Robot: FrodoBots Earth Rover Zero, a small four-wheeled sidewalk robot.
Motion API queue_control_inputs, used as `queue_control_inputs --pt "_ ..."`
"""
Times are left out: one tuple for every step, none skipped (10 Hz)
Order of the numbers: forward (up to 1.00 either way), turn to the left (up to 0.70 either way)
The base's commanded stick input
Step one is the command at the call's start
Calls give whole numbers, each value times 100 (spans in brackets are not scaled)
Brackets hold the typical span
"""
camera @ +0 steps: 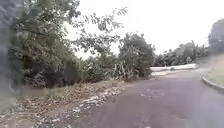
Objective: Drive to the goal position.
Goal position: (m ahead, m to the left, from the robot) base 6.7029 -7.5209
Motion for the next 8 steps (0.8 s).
queue_control_inputs --pt "45 0" --pt "45 0" --pt "45 0" --pt "45 0" --pt "45 0" --pt "45 0" --pt "45 0" --pt "45 0"
